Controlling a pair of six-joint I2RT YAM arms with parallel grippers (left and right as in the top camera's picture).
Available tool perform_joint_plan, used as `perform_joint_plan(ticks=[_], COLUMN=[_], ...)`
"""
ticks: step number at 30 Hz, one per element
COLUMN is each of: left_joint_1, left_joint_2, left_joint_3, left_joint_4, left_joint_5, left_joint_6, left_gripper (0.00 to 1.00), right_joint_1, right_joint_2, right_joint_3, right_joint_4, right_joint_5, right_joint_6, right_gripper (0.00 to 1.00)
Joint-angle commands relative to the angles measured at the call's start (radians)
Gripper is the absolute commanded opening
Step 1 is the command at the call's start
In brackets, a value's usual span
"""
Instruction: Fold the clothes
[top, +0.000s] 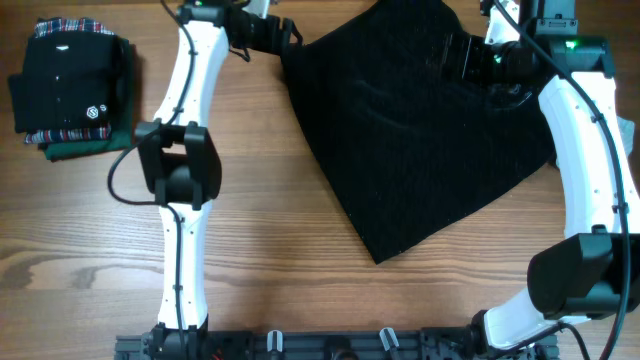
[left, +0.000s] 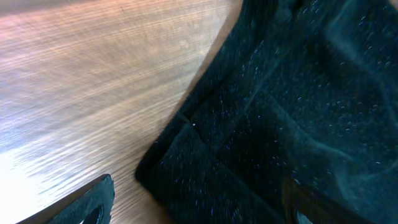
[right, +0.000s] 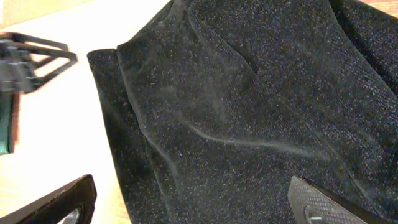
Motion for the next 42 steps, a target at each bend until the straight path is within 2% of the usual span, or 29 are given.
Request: perform_joint_plan(ticks=[1, 9, 13, 15, 18, 23, 24, 25, 26, 28, 29, 30, 35, 42], left_joint_1=[-0.019, -0.018, -0.024, -0.026, -0.026, -0.029, -0.031, -0.032, -0.036, -0.041, -0.043, -0.042, -0.021, 0.051], left_joint_2=[0.072, 0.111, 0.118, 0.122, 0.13, 0.146, 0.154, 0.157, 0.163, 0.167, 0.167, 0.166, 0.158, 0.103], left_joint_3=[0.01, 0.01, 0.01, 0.01, 0.01, 0.01, 0.01, 0.01, 0.01, 0.01, 0.01, 0.01, 0.011, 0.011], left_joint_4=[0.017, 0.03, 0.046, 0.043, 0.047, 0.048, 0.05, 0.05, 0.05, 0.047, 0.047, 0.047, 0.03, -0.175], left_joint_5=[0.023, 0.005, -0.004, -0.054, -0.108, -0.103, -0.103, -0.103, -0.103, -0.103, -0.104, -0.103, -0.105, -0.108], left_joint_6=[-0.027, -0.027, -0.028, -0.028, -0.029, -0.069, -0.082, -0.082, -0.084, -0.09, -0.104, -0.118, -0.24, -0.32], left_gripper=[0.85, 0.85, 0.78, 0.75, 0.76, 0.74, 0.72, 0.65, 0.54, 0.22, 0.11, 0.04, 0.04, 0.04], right_joint_1=[-0.003, -0.003, -0.003, -0.003, -0.003, -0.003, -0.003, -0.003, -0.003, -0.003, -0.003, -0.003, -0.003, -0.003], right_joint_2=[-0.002, -0.002, -0.002, -0.002, -0.002, -0.002, -0.002, -0.002, -0.002, -0.002, -0.002, -0.002, -0.002, -0.002], right_joint_3=[0.005, 0.005, 0.005, 0.005, 0.005, 0.005, 0.005, 0.005, 0.005, 0.005, 0.005, 0.005, 0.005, 0.005], right_joint_4=[-0.004, -0.008, -0.01, -0.01, -0.01, 0.001, 0.004, 0.006, 0.008, 0.008, 0.008, 0.009, 0.023, 0.033], right_joint_5=[-0.016, -0.016, -0.016, -0.016, -0.016, -0.016, -0.016, -0.016, -0.016, -0.016, -0.015, -0.016, -0.016, -0.016], right_joint_6=[0.015, 0.015, 0.015, 0.015, 0.015, 0.017, 0.018, 0.018, 0.018, 0.017, 0.018, 0.018, 0.018, 0.018], right_gripper=[0.99, 0.99, 1.0, 0.99, 0.99, 0.99, 0.99, 0.99, 0.99, 1.0, 0.99, 1.0, 1.0, 1.0])
